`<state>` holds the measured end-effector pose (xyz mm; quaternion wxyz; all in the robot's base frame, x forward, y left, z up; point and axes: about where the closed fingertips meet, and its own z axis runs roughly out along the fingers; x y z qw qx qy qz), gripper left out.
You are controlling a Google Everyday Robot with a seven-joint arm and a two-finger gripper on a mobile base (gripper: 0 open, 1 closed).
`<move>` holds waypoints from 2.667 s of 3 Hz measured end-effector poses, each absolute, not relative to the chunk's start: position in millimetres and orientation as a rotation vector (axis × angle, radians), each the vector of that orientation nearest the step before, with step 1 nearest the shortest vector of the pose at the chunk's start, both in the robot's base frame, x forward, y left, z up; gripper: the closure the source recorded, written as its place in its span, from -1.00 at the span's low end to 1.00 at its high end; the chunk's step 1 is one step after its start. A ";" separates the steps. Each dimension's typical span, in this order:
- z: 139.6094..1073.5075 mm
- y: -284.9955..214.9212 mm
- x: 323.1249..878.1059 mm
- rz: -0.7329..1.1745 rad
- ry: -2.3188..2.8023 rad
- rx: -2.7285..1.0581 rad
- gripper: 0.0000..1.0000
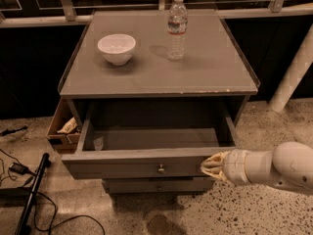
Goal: Close top drawer
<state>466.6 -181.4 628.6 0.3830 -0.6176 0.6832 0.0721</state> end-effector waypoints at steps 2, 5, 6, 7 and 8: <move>621.5 -183.2 502.5 0.124 1.690 -1.514 1.00; 614.7 -166.2 570.4 0.087 1.648 -1.509 1.00; 613.1 -160.3 593.8 0.070 1.644 -1.519 1.00; 612.1 -157.8 607.6 0.055 1.648 -1.531 1.00; 614.5 -154.7 612.4 0.048 1.646 -1.559 1.00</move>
Offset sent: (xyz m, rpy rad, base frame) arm 0.0589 -0.0054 -0.0103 0.0412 -0.1288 -0.0531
